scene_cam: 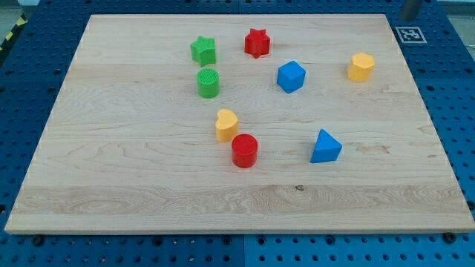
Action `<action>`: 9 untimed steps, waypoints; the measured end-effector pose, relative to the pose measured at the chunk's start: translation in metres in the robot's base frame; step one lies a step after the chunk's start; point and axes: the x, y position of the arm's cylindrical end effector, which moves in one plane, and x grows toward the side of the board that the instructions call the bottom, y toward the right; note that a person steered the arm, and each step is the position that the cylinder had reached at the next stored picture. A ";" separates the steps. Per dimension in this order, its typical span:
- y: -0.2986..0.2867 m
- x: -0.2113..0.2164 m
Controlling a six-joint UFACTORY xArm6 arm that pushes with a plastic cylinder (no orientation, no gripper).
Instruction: Slide the yellow hexagon to the bottom right
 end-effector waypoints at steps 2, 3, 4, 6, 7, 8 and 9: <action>0.000 0.000; -0.001 0.000; -0.001 0.000; 0.005 0.000; 0.005 0.000; 0.001 0.006; 0.001 0.006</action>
